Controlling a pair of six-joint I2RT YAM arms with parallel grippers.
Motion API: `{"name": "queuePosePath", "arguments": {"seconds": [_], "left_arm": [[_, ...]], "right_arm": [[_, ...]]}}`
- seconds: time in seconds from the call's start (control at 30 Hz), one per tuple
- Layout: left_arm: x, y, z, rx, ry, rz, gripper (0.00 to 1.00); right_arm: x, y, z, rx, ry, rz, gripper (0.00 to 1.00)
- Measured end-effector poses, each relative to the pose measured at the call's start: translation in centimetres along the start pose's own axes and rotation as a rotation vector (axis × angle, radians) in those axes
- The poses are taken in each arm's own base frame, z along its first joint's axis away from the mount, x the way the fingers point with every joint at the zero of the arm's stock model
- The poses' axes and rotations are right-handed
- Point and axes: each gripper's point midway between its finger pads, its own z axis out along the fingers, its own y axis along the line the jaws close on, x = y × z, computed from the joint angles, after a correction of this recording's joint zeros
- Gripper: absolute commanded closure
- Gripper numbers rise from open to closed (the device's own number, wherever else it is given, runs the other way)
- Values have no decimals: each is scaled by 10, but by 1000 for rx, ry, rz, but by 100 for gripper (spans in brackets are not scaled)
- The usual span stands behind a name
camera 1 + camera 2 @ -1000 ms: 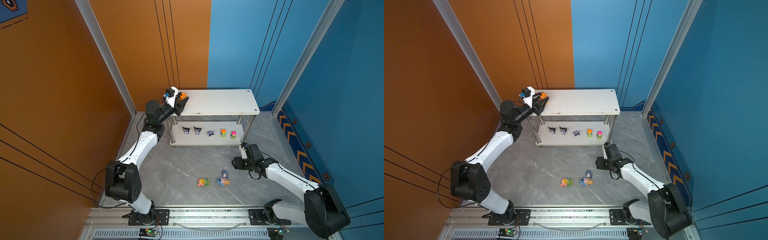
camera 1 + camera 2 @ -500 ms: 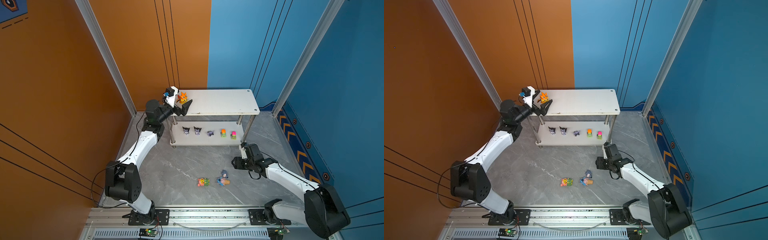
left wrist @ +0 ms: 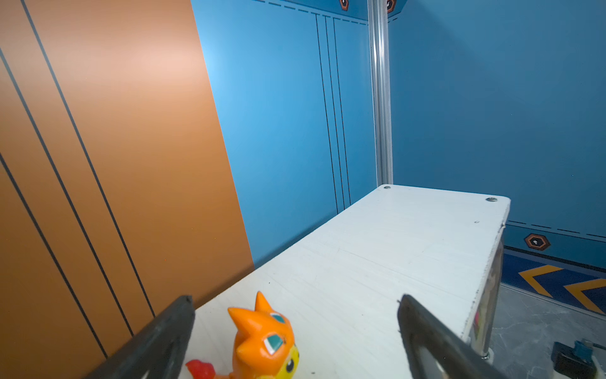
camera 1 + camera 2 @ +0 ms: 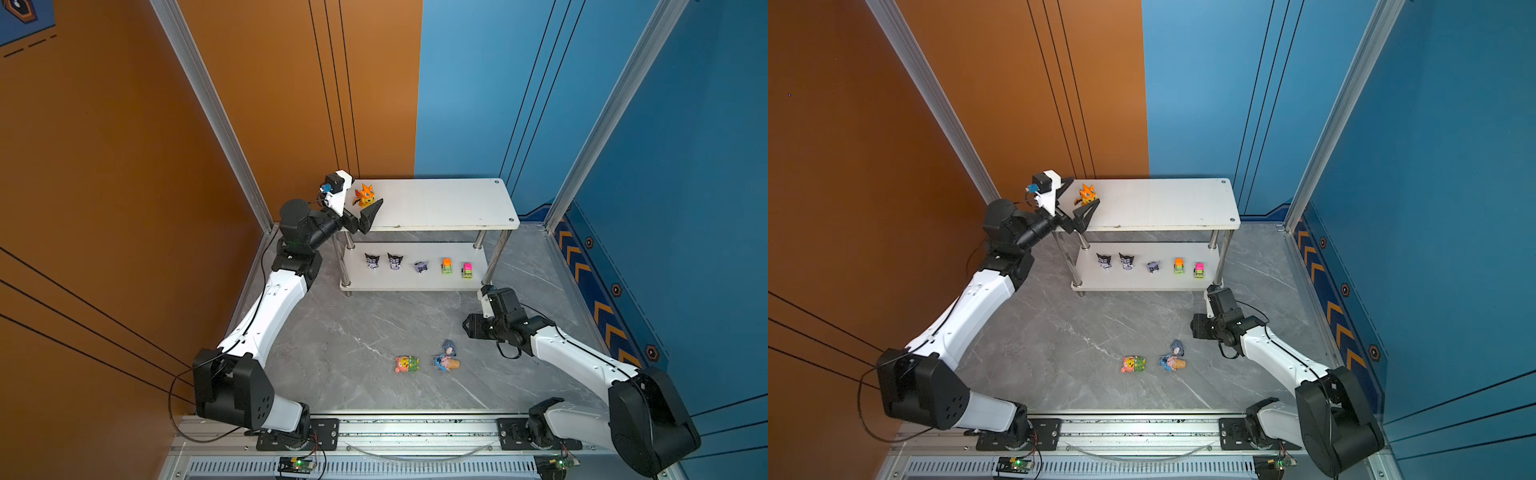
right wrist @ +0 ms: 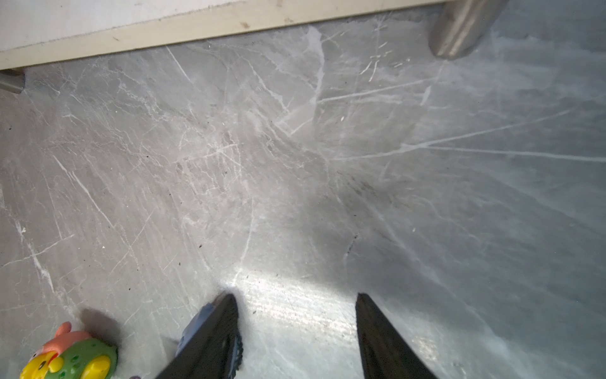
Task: Organize plastic toys on shelves
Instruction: Place the plastic toy on the shelf, then pick up the plastic toy from the bottom-center of the table.
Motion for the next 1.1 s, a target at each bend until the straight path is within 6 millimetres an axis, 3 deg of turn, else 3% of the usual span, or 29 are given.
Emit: {"name": "queuePosePath", "arguments": {"seconds": [0.1,0.23,0.53,0.73,0.83,0.93,1.1], "left_arm": [[-13,-14,-13,14,-10,10,2],[-13,-45,-29,50,12,18,2],[-11,-152,-76,155,91,99,2],[4,-187,-116,139,171,116,2],[27,-187,-128,73,257,106,2],[70,-177,-141,-26,367,72,2],[152,-157,-180,-212,557,-38,2]], "right_arm": [[-2,1,-2,-4,-9,-2,39],[-4,3,-6,-8,-25,-17,39],[-3,4,-10,-6,-25,-47,39],[-1,5,-10,-9,-18,-55,39],[2,13,-10,-33,-8,-95,39],[6,41,-17,-101,5,-203,37],[7,124,-40,-285,-5,-478,34]]}}
